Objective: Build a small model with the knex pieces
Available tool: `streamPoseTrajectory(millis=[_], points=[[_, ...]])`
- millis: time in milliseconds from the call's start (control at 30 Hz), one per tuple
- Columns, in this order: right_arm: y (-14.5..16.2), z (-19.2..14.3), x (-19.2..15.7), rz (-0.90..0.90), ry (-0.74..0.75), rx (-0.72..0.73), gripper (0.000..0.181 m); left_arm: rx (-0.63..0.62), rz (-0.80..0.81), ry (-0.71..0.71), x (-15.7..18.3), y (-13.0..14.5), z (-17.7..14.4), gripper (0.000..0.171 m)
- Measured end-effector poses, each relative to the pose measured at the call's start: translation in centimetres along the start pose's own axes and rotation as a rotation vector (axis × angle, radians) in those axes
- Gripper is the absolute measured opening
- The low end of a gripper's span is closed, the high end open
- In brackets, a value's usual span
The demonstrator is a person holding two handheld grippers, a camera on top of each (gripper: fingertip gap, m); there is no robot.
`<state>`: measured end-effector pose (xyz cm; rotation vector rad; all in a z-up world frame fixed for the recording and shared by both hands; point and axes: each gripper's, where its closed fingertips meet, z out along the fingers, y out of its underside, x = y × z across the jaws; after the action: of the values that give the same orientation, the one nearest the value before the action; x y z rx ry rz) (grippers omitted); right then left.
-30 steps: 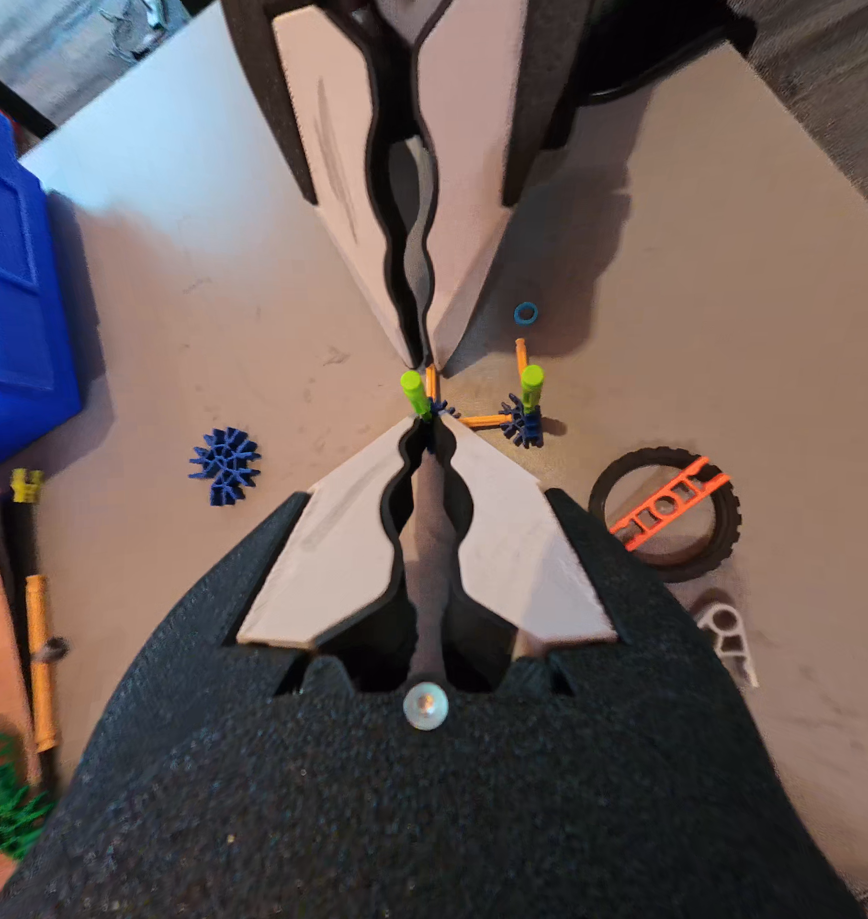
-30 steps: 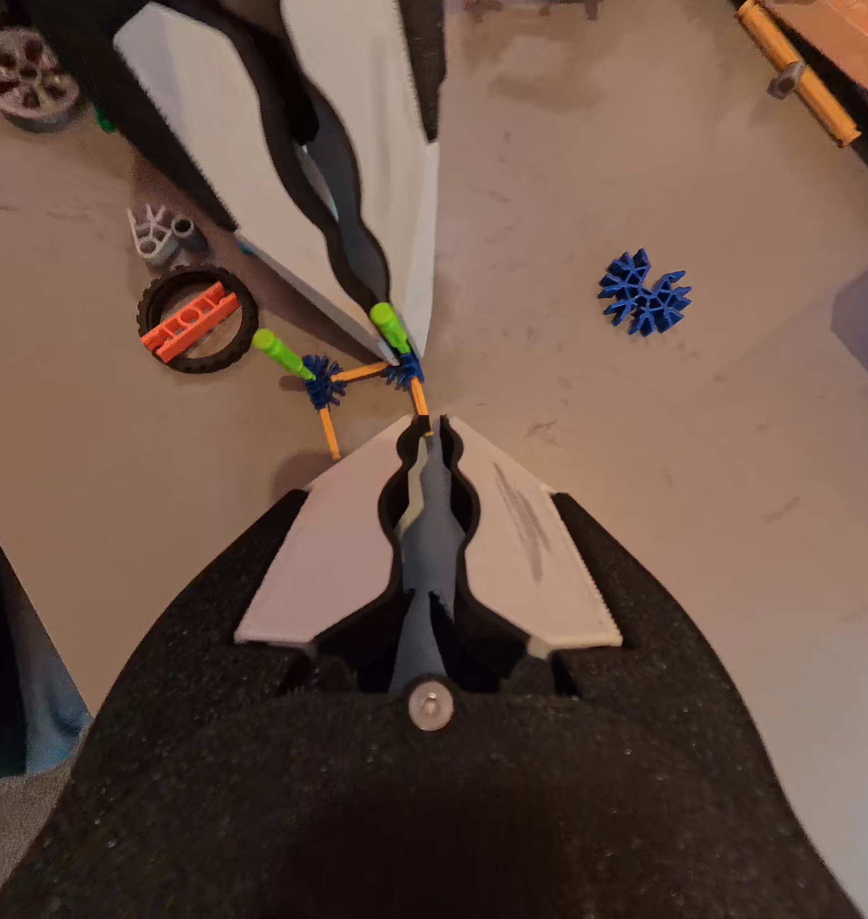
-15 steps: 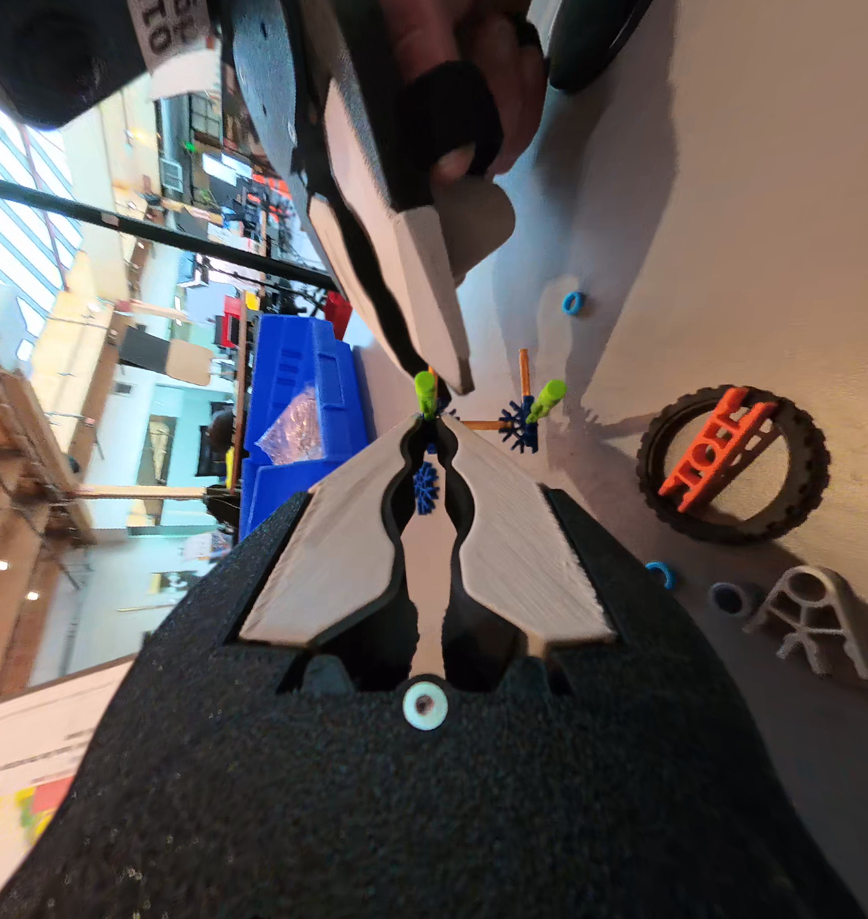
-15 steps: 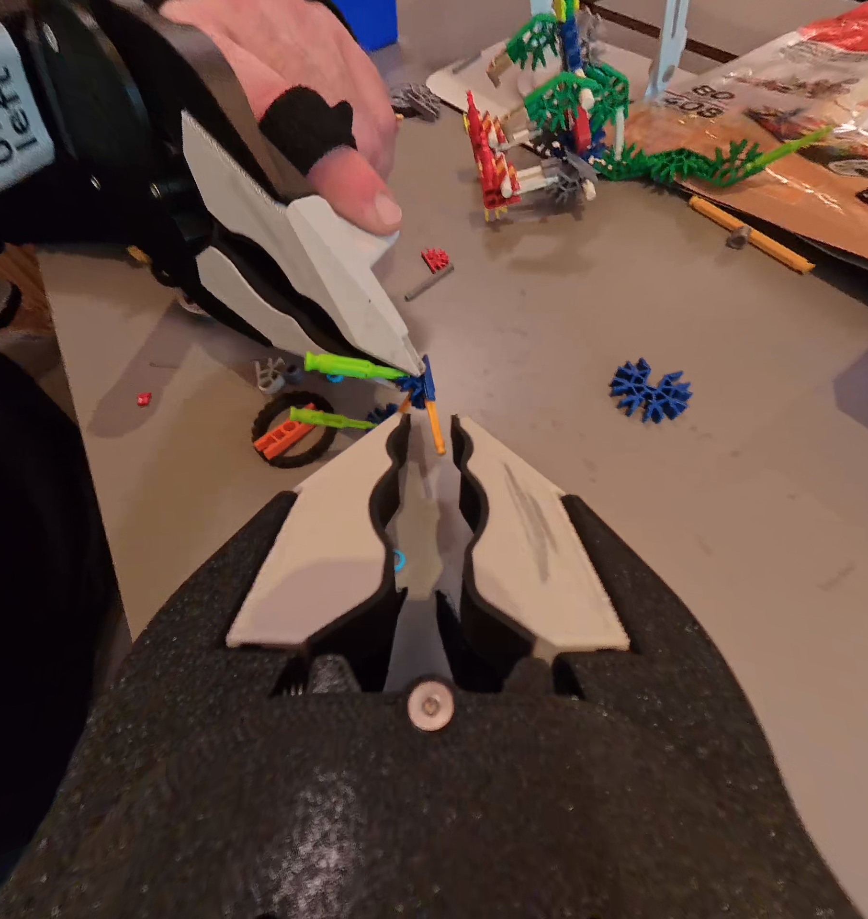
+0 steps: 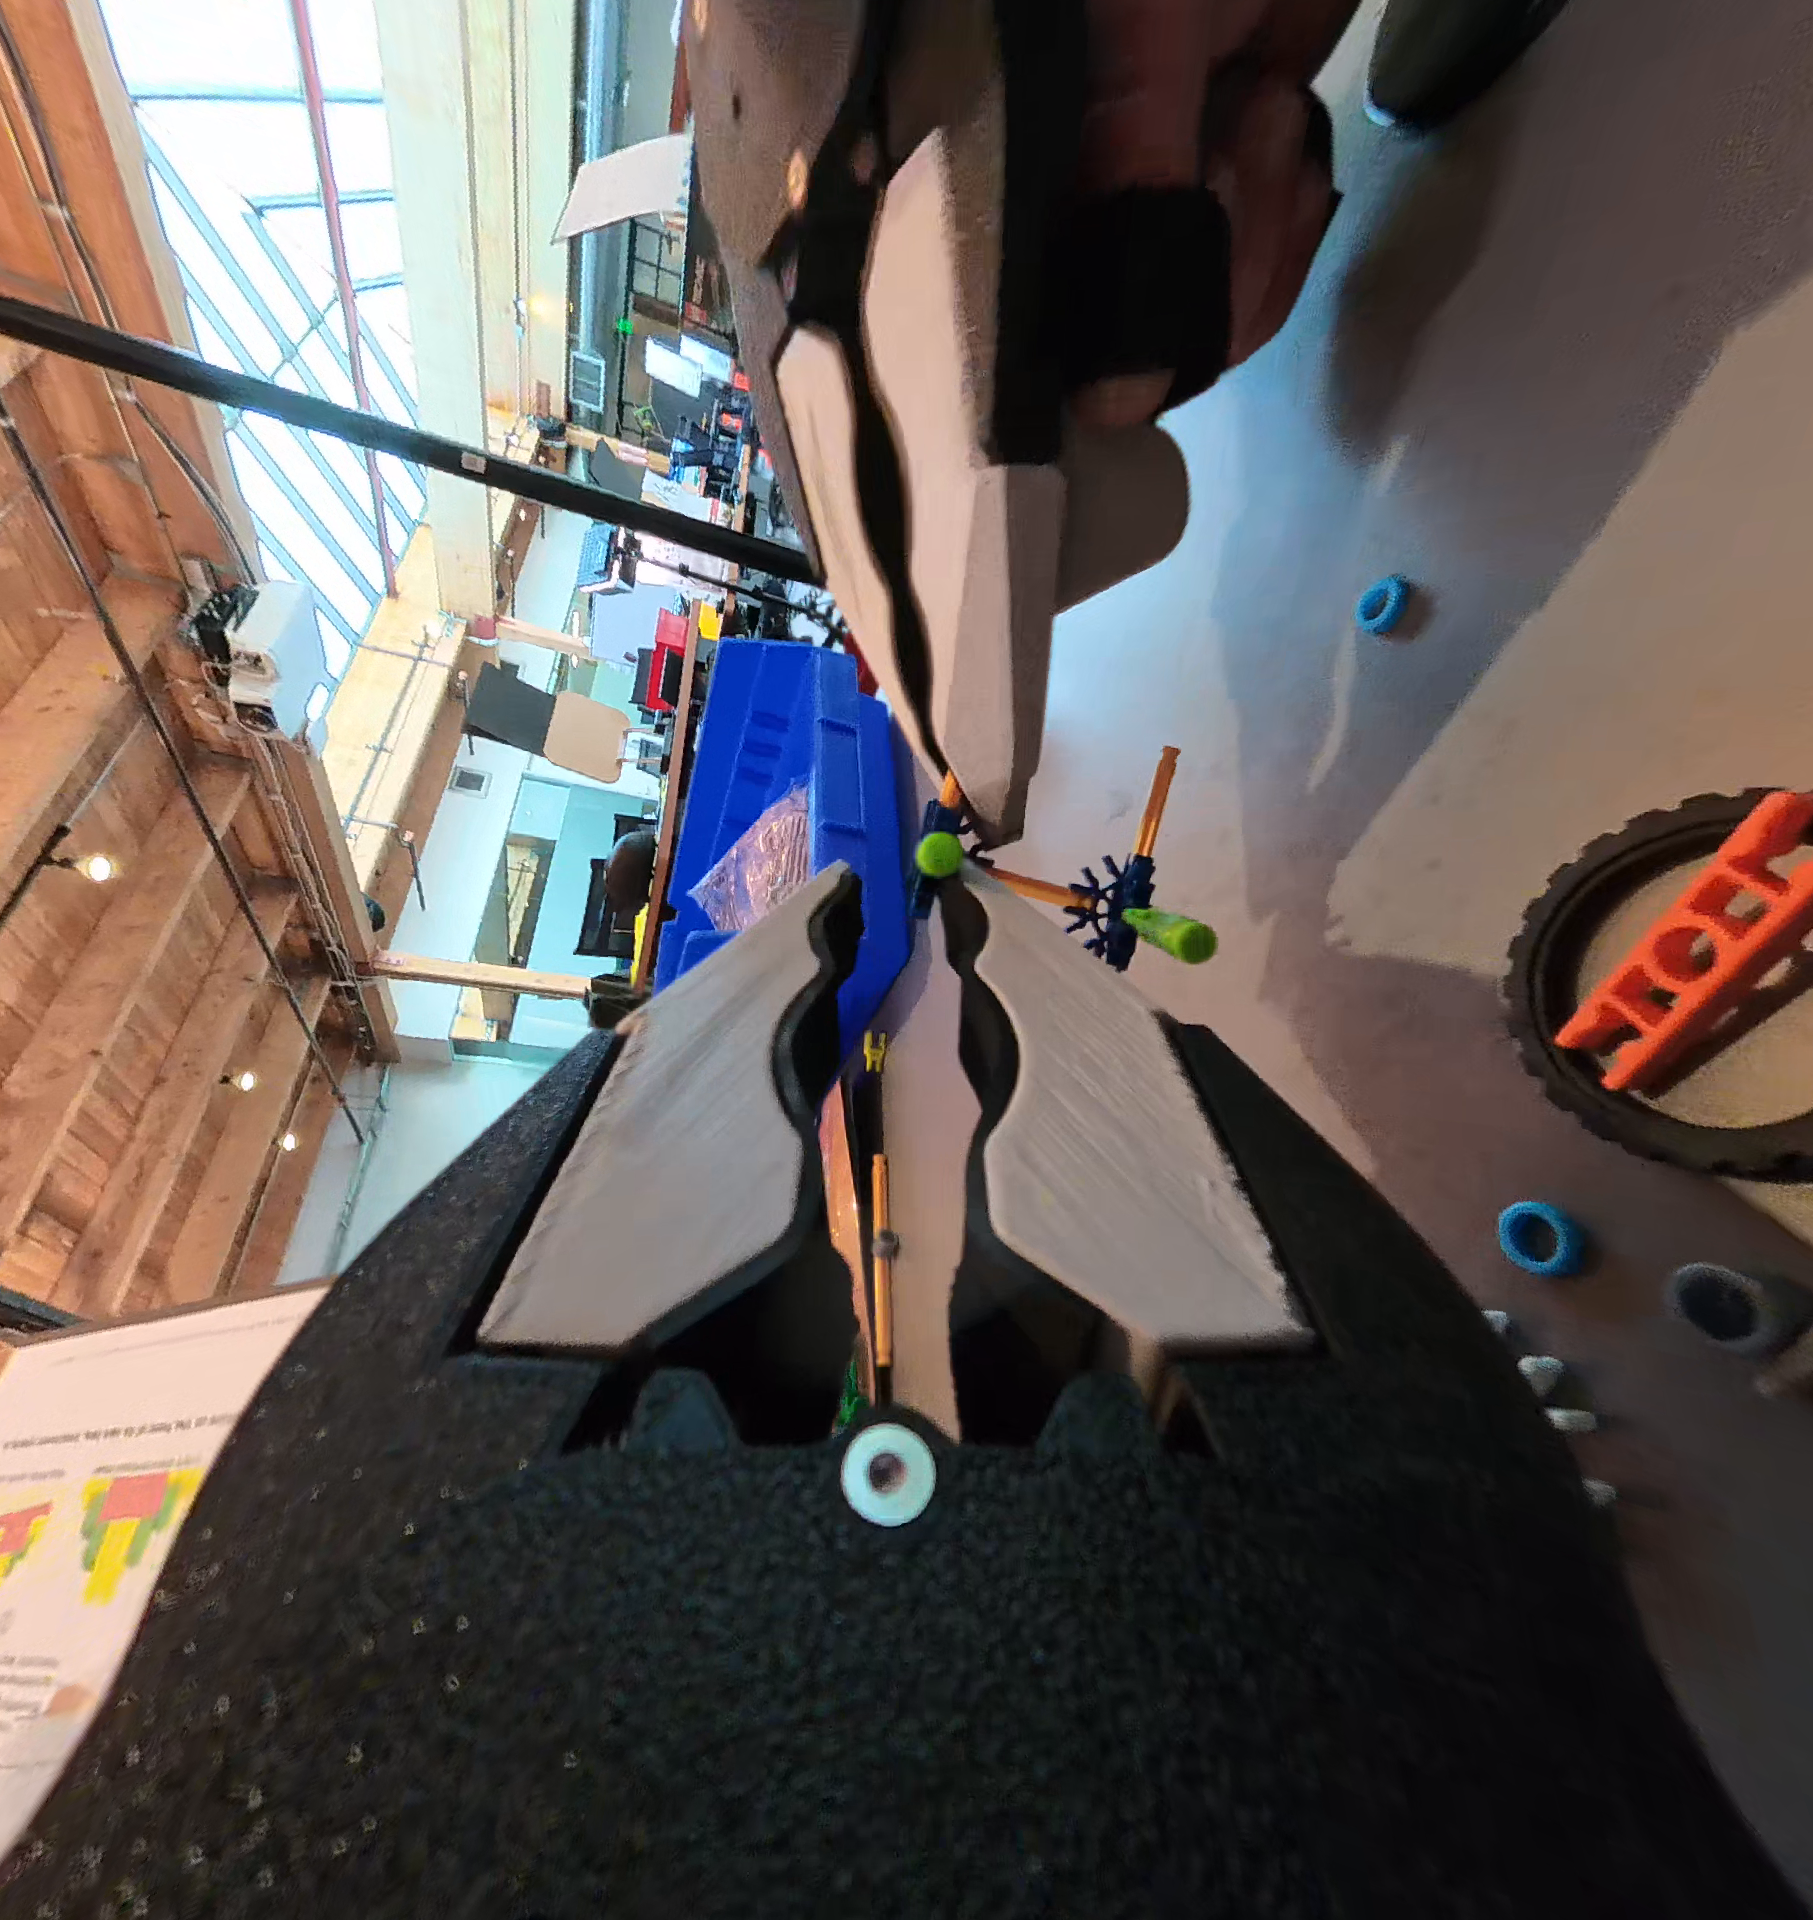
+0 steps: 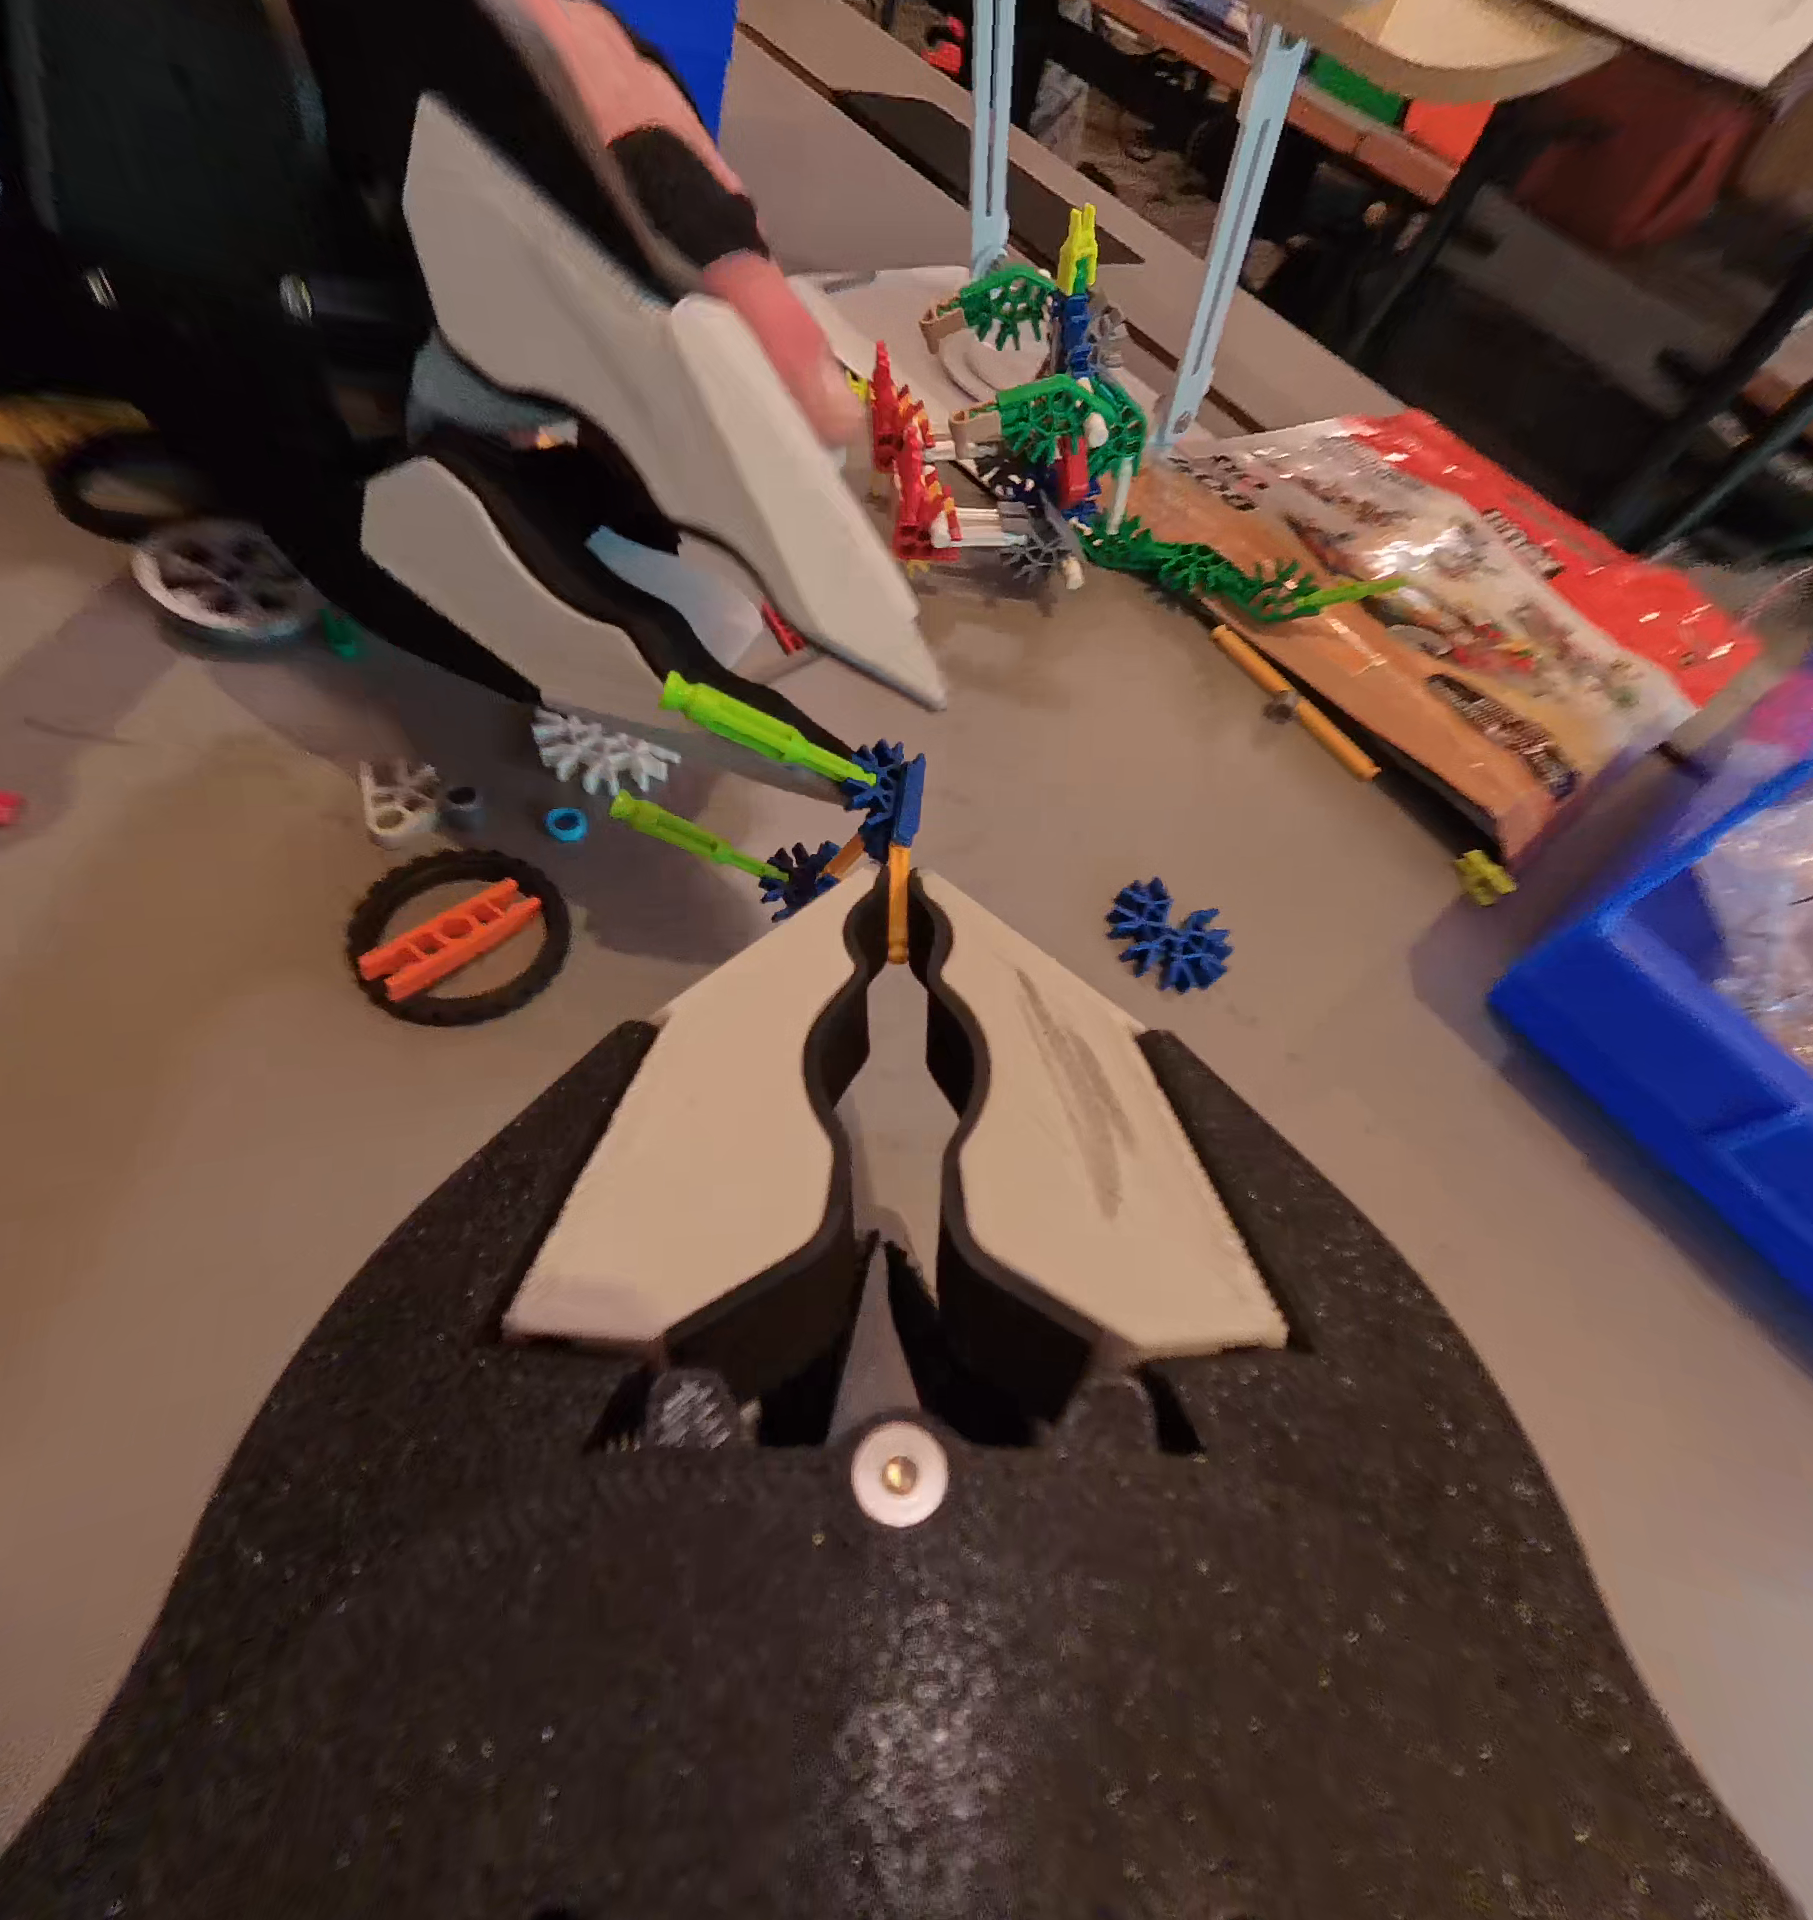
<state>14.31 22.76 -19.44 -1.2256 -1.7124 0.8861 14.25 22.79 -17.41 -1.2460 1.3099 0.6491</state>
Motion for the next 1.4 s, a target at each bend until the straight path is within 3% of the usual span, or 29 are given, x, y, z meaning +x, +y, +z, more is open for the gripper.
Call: streamPoseTrajectory(millis=[100,233,867,1000,1167,1400], points=[[-0.1,0.1,0.3,-0.136,0.098,-0.024,0.001,-0.027,-0.038,0.009,-0.2,0.8,0.0,0.024],[-0.3,0.0,0.4,-0.2,0.162,-0.022,0.001,-0.025,-0.06,0.043,0.4,0.9,0.0,0.013],[-2.0,-0.1,0.9,-0.596,0.478,-0.021,0.001,-0.08,-0.066,0.029,0.1,2.9,-0.7,0.025],[-2.2,-0.1,0.9,-0.668,0.525,-0.027,0.001,-0.079,-0.173,0.061,-0.4,3.6,-1.5,0.025],[-2.4,-0.1,0.8,-0.725,0.556,-0.022,0.001,0.047,-0.438,0.126,-1.8,1.7,-2.5,0.026],[-2.4,0.2,0.3,-0.789,0.564,-0.024,0.001,0.032,-0.317,0.155,-0.8,0.3,-2.0,0.023]])
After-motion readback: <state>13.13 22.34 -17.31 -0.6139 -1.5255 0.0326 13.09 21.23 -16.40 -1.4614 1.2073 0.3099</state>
